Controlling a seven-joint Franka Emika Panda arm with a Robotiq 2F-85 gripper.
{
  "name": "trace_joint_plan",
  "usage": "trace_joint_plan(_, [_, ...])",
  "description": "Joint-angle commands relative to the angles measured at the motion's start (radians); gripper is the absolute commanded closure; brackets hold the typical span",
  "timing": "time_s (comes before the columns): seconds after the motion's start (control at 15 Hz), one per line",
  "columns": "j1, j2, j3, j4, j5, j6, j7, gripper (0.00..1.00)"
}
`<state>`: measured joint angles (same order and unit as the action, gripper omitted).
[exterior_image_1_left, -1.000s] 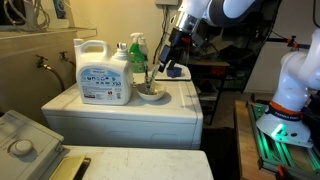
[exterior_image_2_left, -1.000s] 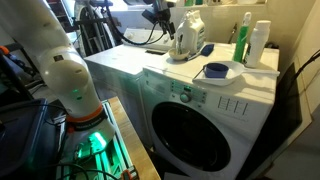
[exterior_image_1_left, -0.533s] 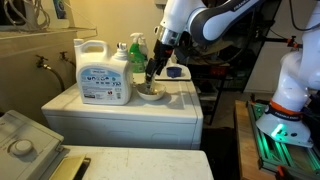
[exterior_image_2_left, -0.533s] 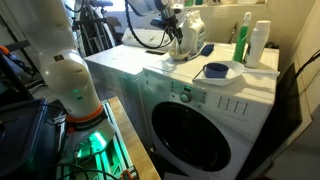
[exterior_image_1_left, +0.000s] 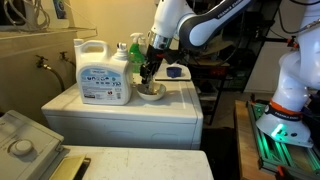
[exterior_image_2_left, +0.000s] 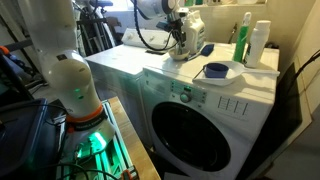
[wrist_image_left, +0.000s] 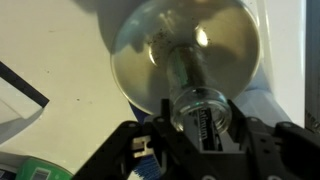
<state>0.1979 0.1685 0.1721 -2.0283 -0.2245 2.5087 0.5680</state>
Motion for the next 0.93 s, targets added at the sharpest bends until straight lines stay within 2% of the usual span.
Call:
trace_joint_plan(0.0, [0.039, -0.008, -0.038, 0.018, -0.046, -0.068, 0.059, 0.73])
trace_joint_plan(0.2, [0.044, -0.054, -0.044, 0.017, -0.04, -0.095, 0.09, 0.73])
trace_joint_plan(0.33, [0.025, -0.108, -0.039, 0.017, 0.02, -0.105, 0.081, 0.73])
trace_joint_plan(0.67, [-0.037, -0.218, -0.088, -0.016, -0.14, -0.154, 0.3, 0.73])
trace_joint_plan(0.87, [-0.093, -0.269, -0.101, -0.066, -0.13, -0.207, 0.388, 0.73])
